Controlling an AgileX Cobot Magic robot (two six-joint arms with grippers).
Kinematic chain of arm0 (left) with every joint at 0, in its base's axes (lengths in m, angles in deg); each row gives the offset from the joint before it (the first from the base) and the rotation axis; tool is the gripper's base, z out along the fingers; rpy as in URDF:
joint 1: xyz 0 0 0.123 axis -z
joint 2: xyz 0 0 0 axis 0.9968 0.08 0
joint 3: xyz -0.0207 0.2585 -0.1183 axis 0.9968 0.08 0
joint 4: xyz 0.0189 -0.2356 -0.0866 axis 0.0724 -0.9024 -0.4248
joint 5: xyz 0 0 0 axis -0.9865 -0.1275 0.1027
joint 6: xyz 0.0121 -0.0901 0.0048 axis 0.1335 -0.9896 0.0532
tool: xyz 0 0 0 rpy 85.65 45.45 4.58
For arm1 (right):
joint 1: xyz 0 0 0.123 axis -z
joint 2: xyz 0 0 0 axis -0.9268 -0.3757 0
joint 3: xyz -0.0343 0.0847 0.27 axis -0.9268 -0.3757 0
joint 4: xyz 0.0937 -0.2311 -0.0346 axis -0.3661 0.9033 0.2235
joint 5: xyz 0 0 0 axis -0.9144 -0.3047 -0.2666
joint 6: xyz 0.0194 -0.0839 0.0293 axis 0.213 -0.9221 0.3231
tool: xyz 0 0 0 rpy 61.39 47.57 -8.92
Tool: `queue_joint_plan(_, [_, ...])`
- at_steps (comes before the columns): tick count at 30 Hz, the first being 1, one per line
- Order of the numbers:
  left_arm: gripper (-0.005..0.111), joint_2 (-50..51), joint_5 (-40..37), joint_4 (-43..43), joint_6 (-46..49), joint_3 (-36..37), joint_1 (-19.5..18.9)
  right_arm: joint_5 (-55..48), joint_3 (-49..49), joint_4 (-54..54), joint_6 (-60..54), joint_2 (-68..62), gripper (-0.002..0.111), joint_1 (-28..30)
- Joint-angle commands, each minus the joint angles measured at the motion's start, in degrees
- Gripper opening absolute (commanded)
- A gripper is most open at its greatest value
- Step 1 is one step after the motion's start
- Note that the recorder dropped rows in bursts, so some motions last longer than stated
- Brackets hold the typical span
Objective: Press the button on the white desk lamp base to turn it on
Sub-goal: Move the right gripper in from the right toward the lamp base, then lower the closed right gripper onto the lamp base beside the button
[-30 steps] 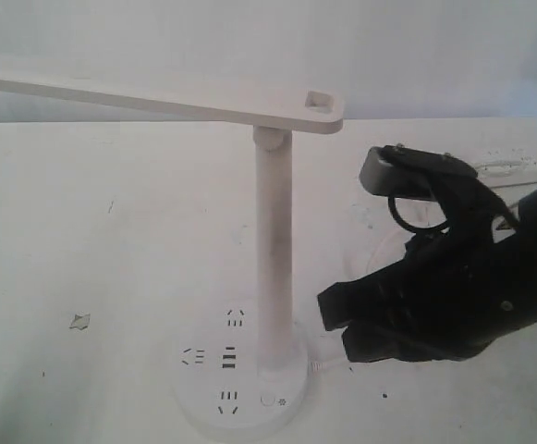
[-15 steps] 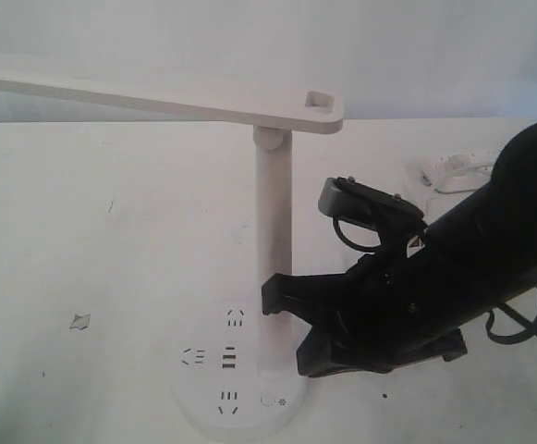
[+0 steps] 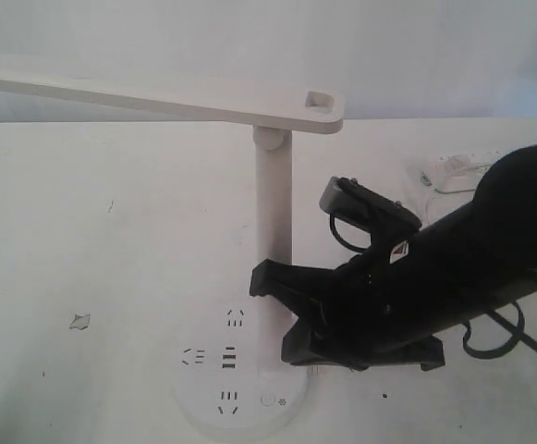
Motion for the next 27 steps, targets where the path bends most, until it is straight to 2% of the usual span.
queue_joint_plan(1, [0.000, -0.2, 0.2, 0.0, 0.1, 0.1, 0.5, 6.0, -3.8, -1.2, 1.8, -0.1, 0.000, -2.5])
queue_joint_plan(12, [0.000, -0.2, 0.2, 0.0, 0.1, 0.1, 0.5, 14.3, -6.6, -3.1, 3.7, -0.1, 0.000, -5.4])
queue_joint_plan(27, [0.000, -0.2, -0.2, 0.0, 0.1, 0.1, 0.5, 17.8, -9.2, -5.0, 5.2, -0.1, 0.000, -5.4])
